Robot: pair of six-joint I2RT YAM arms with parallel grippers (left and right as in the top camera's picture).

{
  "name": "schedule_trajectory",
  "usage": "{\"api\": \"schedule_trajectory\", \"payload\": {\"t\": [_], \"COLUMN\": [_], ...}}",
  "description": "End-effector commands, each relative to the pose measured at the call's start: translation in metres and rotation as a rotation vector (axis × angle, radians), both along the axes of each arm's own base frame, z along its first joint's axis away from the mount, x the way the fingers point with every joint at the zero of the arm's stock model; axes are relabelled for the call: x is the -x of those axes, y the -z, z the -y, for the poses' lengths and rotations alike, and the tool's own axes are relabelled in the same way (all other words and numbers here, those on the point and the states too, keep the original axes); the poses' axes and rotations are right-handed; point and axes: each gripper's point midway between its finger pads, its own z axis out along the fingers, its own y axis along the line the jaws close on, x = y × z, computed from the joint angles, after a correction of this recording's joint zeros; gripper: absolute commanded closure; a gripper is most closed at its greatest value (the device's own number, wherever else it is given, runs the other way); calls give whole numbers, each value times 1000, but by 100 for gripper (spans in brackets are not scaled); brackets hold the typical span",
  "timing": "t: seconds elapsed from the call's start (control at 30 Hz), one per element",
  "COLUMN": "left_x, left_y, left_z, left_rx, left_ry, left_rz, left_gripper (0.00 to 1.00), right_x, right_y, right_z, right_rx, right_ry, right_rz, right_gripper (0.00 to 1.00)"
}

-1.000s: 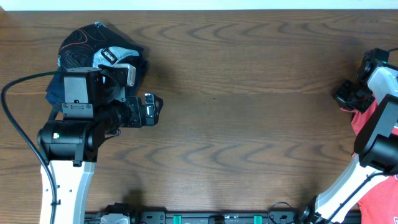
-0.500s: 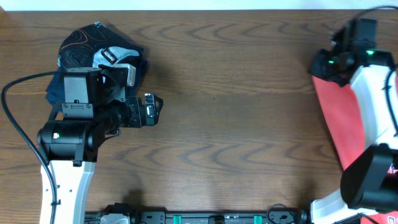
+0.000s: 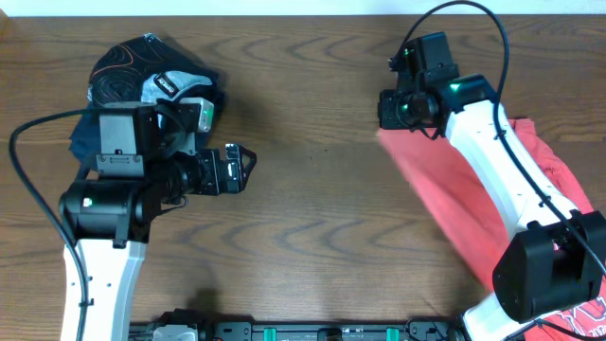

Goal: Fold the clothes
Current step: 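Reach the left gripper to the red t-shirt's left edge and grasp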

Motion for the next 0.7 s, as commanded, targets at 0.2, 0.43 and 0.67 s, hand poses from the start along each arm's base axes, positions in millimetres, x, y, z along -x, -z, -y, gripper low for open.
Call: {"api": "schedule_trajectory", "payload": {"t": [0.2,0.43,0.67], "left_x": [-2,-20,-39], "left_y": [28,82,144], "left_z": [57,126,181], "left_rx": [15,-11,-5], "left_ry": [200,380,441], "left_rz": [-100,-163,-206], "left_gripper": [2,1,1], "right_x": [-23,-7,10], "right_y": [-3,2,29], "right_z": [130,225,293], "right_rx": [63,56,33], "right_ry": [305,529,725], "right_rz": [18,-26,-90], "right_gripper": [71,69,71]}}
